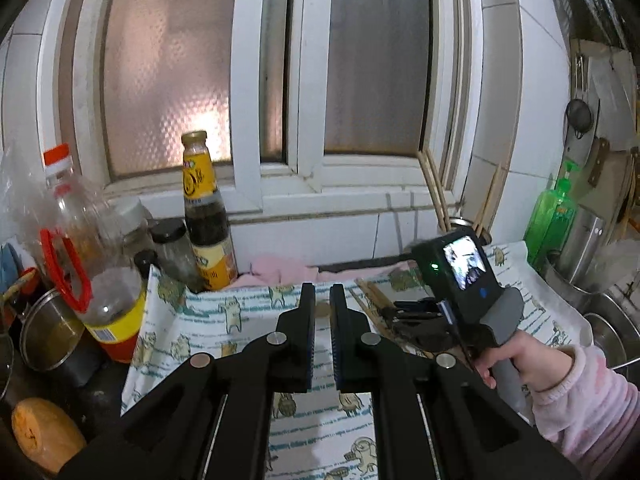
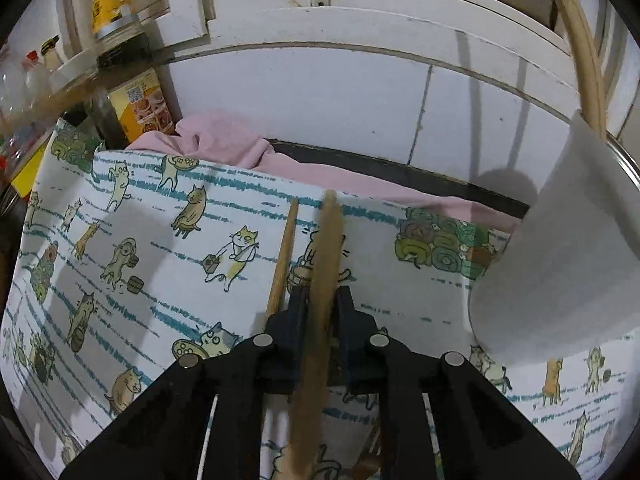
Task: Organize utensils
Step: 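Close the right gripper on loose chopsticks while the left gripper holds its chopstick, then carry both held chopsticks over the white cup and lower them in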
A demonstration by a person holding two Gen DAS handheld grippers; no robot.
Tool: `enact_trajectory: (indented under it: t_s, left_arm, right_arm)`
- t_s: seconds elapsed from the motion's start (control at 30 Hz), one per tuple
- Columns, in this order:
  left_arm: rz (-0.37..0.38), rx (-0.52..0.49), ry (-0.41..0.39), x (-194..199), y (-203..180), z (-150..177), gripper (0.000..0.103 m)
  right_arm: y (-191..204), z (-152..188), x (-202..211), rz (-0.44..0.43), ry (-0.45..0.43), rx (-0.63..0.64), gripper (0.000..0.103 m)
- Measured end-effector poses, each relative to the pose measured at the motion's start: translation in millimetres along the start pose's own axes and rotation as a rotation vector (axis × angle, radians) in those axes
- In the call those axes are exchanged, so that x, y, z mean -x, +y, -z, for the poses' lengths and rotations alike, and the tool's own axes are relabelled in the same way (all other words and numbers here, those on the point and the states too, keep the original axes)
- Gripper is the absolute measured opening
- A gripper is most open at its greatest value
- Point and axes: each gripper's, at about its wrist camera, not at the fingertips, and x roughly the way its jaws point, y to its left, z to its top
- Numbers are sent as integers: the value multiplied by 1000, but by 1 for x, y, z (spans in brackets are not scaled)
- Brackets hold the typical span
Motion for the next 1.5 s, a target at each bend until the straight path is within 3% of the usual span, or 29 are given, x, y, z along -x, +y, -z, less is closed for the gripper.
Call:
enact_trajectory:
  t_s: [0.27,0.47,0.63,0.93,1.03,1.3,1.4,1.5]
  left_arm:
    - [69,30,-57,5,16,-7,6]
    - [92,39,-62,4,14,-17,6]
    - [100,78,-60,-3,15,-23,6]
    - [142,66,-141,12,5,-43,6]
    - [167,59,-152,14,-1,-52,6]
    - [237,110,-173,-3,-1,-63,6]
    - [237,112,-197,-9,2,-63,6]
    - [218,116,-207,-7,4,-67,6]
  right_arm:
    - [-9,-2,41,-38,-82,-50,15]
    - [-4,-2,96,-115,-263,-33,15]
    - [-9,-5,123,-166,-319,-54,15]
    - [-21,1,173,-171,-438,-64,14]
    - [-28,3,189,-193,-498,-79,8]
    - [-25,6,197,-168,-492,-24,8]
    - [-31,9,199,-207,-490,-45,8]
    - [-30,9,201,-188,-488,-36,8]
